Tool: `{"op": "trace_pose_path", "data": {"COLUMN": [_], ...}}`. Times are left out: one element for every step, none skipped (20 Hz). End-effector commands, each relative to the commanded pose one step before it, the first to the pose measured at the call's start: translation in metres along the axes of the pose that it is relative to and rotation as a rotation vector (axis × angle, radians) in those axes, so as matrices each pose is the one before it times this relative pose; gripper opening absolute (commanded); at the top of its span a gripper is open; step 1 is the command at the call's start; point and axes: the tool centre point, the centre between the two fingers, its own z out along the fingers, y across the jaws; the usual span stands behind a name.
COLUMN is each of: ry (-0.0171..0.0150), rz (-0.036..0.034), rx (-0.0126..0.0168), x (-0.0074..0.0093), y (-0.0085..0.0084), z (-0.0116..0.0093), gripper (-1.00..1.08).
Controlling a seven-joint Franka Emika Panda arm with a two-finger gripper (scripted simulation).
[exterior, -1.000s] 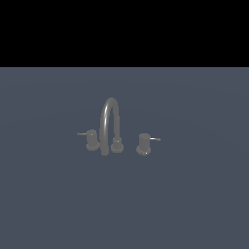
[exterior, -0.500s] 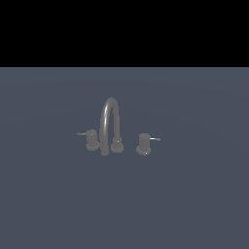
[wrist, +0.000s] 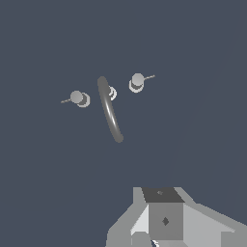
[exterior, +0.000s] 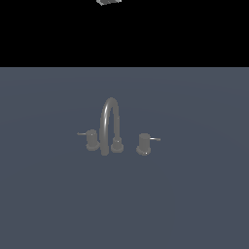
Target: Turn on the faucet by rotating a designated handle.
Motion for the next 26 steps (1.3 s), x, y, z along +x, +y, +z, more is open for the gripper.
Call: {"op": "trace_pose_path", "data": {"ry": [0.00065,0.00014,0.00013,0.00013,0.00013,0.00012,0.00012,0.00012,0.00012,0.00012,0.00012,0.00012,0.00013,0.00013,0.00014,0.00015,0.00016,0.00017,0.00019,0.00020,0.00022,0.00025,0.00027,0.00030,0.00033,0.00036], "rz": [0.06848,0.02675,0.02673,0.02671,0.02666,0.02660,0.02654,0.02647,0.02637,0.02626,0.02616,0.02603,0.02591,0.02579,0.02565,0.02553,0.02540,0.02529,0.02519,0.02510,0.02503,0.02498,0.02496,0.02498,0.02502,0.02511], "rx": [0.00110,0.00024,0.00024,0.00025,0.00025,0.00025,0.00025,0.00026,0.00025,0.00025,0.00025,0.00024,0.00023,0.00022,0.00021,0.00019,0.00017,0.00016,0.00013,0.00011,0.00009,0.00006,0.00004,0.00001,-0.00002,-0.00005], "x": [0.01071,0.00430,0.00431,0.00431,0.00431,0.00431,0.00431,0.00431,0.00430,0.00429,0.00429,0.00427,0.00426,0.00425,0.00424,0.00423,0.00422,0.00421,0.00420,0.00420,0.00420,0.00420,0.00421,0.00423,0.00425,0.00428], "y": [-0.00554,-0.00225,-0.00226,-0.00225,-0.00226,-0.00226,-0.00225,-0.00224,-0.00224,-0.00223,-0.00222,-0.00221,-0.00220,-0.00219,-0.00218,-0.00216,-0.00215,-0.00214,-0.00212,-0.00211,-0.00210,-0.00209,-0.00209,-0.00208,-0.00208,-0.00208], "z": [0.01679,0.00659,0.00659,0.00658,0.00657,0.00656,0.00654,0.00652,0.00649,0.00647,0.00644,0.00641,0.00637,0.00634,0.00630,0.00627,0.00624,0.00621,0.00618,0.00615,0.00613,0.00612,0.00611,0.00611,0.00612,0.00614], "gripper": [-1.00,-1.00,-1.00,-1.00,-1.00,-1.00,-1.00,-1.00,-1.00,-1.00,-1.00,-1.00,-1.00,-1.00,-1.00,-1.00,-1.00,-1.00,-1.00,-1.00,-1.00,-1.00,-1.00,-1.00,-1.00,-1.00]}}
